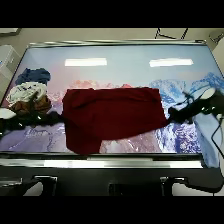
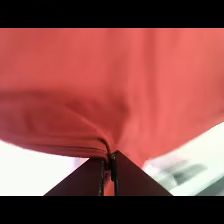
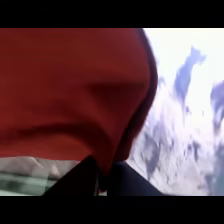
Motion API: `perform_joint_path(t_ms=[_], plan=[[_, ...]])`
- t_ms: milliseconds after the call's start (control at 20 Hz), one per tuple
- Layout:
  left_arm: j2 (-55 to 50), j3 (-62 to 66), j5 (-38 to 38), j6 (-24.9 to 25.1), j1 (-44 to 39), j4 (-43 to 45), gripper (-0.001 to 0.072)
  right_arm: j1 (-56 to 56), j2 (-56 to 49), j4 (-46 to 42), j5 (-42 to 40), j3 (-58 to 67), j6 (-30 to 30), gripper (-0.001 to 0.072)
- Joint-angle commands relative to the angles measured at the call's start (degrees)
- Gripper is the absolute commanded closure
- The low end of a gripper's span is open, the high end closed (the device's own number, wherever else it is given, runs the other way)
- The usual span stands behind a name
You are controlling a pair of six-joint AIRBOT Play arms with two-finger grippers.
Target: Fold the clothes and pants, and hang the long-sleeved shirts on hangers.
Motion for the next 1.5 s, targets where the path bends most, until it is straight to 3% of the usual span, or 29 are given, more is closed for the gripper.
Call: perform_joint_path(t_ms=[0, 100, 200, 350, 550, 800, 900, 1050, 1150, 1300, 1450], plan=[[6.6, 23.9, 0.9, 0.0, 3.7, 0.7, 0.0683, 0.2, 9.0, -1.0, -7.6, 20.6, -0.2, 0.0678], [9.0, 41.9, 5.1, 0.0, 7.0, 1.4, 0.0682, 0.2, 14.7, -4.0, -19.9, 33.9, -0.4, 0.0676], [10.3, 56.9, 5.9, -0.7, 10.4, 2.7, 0.0682, 0.2, 19.5, -7.0, -25.3, 43.3, -0.3, 0.0676], [14.4, 63.5, 2.2, -4.4, 11.6, 2.3, 0.0682, 0.2, 27.6, -8.2, -20.1, 46.2, -0.3, 0.0676], [19.2, 64.3, 6.0, -4.7, 11.6, 2.2, 0.0682, 0.2, 34.6, -11.1, -18.0, 46.2, 0.7, 0.0677], [17.3, 68.2, 5.2, -6.9, 11.6, 6.1, 0.0683, 0.2, 34.6, -13.5, -17.4, 46.2, 4.2, 0.0677], [14.1, 68.1, -1.4, -9.9, 11.6, 9.7, 0.0683, 0.2, 31.1, -13.2, -13.5, 46.2, 6.0, 0.0677], [5.7, 63.1, -15.4, -12.2, 11.0, 10.5, 0.0682, 0.3, 19.9, -11.9, 3.9, 45.0, 5.1, 0.0678], [-0.4, 53.1, -19.0, -12.2, 7.9, 10.6, 0.0682, 0.4, 10.7, -11.9, 12.2, 39.6, 3.8, 0.0677], [-7.9, 33.7, -13.5, -9.1, 1.6, 10.6, 0.0682, 0.4, 0.0, -10.6, 11.1, 26.2, 5.9, 0.0677], [-16.7, 20.0, -0.9, -9.0, -3.0, 10.5, 0.0681, 1.3, -7.8, -6.6, 2.0, 18.3, 6.4, 0.0677]])
